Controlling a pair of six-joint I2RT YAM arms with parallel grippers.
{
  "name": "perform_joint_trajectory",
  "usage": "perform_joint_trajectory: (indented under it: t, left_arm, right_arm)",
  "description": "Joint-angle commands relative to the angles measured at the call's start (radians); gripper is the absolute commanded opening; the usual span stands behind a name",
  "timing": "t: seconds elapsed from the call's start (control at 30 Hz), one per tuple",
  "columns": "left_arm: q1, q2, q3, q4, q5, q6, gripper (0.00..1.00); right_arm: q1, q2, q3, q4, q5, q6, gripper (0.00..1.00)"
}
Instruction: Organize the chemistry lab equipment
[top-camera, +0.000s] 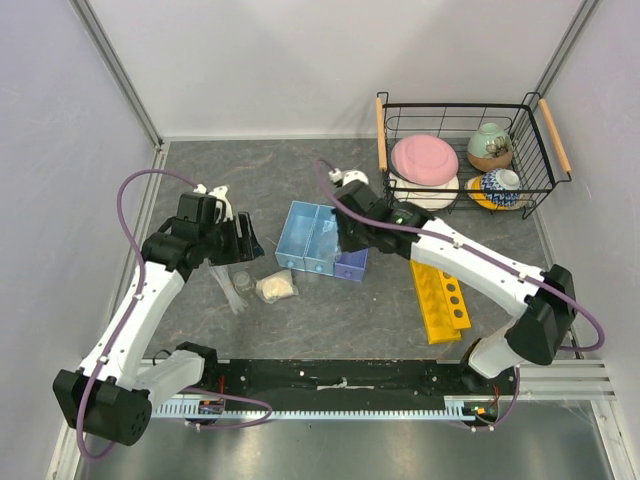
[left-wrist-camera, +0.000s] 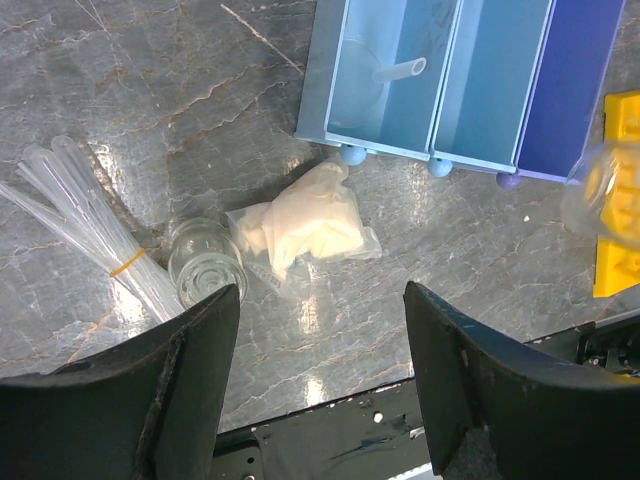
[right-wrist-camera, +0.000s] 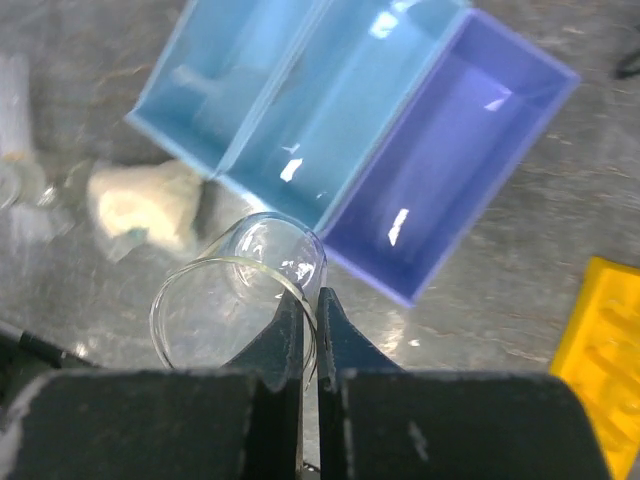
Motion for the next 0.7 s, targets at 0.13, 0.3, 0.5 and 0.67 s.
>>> perform_joint_trajectory:
  t: [0.13,0.3,0.5,0.67]
  left_arm:
    - [0.005,-0.032,0.005,0.037,0.028,-0.014,0.74]
    - [0.005,-0.027,0.003,0.040,0.025,-0.009,0.74]
    - [0.005,-0.017,0.011,0.040,0.018,0.000,0.74]
    - [0.005,-0.004,0.012,0.040,0.018,0.002,0.74]
  right_arm:
    - [-0.203,-0.007,-0.038,0.025,0.029,-0.010,0.00]
    - [-0.269,0.062,-0.039,0.091,-0.010,-0.013,0.00]
    - [-0.311,0.140,-0.024,0.144,-0.050,-0.019,0.00]
    - [-0.337,0.198,-0.010,0.176,-0.054,-0.039,0.00]
